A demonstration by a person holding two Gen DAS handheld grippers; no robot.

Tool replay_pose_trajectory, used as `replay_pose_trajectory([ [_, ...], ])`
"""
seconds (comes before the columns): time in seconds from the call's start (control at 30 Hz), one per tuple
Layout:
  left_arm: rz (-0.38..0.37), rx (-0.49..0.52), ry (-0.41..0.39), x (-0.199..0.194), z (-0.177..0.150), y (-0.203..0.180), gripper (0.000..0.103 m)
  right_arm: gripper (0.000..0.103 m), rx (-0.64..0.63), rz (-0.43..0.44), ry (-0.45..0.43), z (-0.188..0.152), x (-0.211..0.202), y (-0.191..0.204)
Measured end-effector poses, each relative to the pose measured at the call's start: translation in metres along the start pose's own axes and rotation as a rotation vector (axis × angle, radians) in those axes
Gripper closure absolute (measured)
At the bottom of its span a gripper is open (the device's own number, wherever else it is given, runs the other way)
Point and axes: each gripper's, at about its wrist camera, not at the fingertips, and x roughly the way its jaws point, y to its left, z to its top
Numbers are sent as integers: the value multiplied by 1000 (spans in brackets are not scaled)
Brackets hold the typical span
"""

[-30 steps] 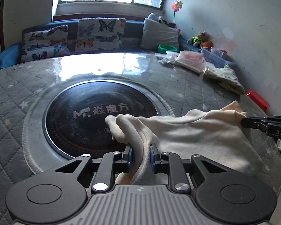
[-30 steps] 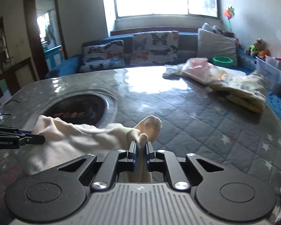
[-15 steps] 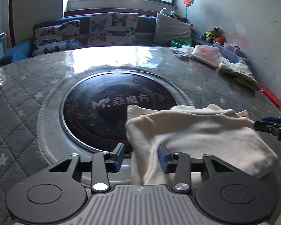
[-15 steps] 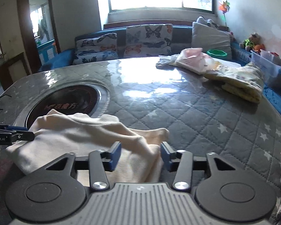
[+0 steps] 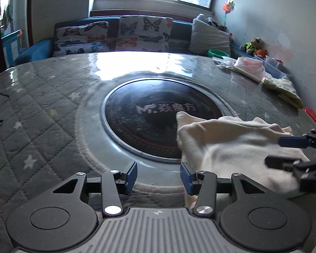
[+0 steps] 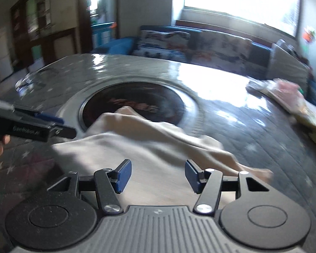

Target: Fold clothes

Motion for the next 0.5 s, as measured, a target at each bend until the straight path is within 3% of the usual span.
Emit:
replay_pose_trajectory([
  [0.27,4,-52,-7,-8,-2,15,50,46,-116,60,18,6,25,46],
  [0.4,-8,-60,-1,-8,-2,15,49,46,-129,41,11,9,24,50],
  [0.5,-18,-66,1,-7,-2,14,48,46,-112,73,-15,11,15,51],
])
